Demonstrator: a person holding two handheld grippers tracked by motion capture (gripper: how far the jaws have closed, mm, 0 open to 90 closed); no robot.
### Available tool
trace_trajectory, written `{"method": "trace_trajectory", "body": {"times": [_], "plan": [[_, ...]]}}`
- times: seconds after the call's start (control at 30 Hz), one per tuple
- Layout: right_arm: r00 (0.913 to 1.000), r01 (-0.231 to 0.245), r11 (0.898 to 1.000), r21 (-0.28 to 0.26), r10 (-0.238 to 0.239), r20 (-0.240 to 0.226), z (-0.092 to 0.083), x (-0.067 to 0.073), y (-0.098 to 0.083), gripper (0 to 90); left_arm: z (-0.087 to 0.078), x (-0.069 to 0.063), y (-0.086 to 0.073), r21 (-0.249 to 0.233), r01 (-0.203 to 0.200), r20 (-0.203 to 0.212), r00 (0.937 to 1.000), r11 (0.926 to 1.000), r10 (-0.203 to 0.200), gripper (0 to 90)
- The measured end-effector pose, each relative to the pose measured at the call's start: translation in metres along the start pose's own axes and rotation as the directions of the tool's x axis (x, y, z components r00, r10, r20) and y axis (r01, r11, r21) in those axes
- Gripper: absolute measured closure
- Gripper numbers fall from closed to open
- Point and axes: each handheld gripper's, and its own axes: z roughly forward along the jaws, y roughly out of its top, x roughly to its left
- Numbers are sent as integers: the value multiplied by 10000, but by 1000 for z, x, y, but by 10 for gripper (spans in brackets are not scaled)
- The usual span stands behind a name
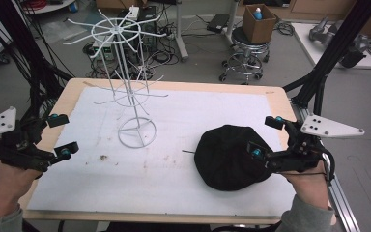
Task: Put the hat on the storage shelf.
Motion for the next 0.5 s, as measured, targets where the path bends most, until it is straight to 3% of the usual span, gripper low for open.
{"method": "trace_trajectory", "body": {"times": [0.43,0.5], "plan": [[10000,-8,10000,55,8,-5,2,0,0,7,0,1,-1,161,108,17,9999,9998,-108,18],[9999,163,9997,172,-163,13,2,0,1,7,-1,2,-1,78,147,87,9999,9999,-148,18]]}}
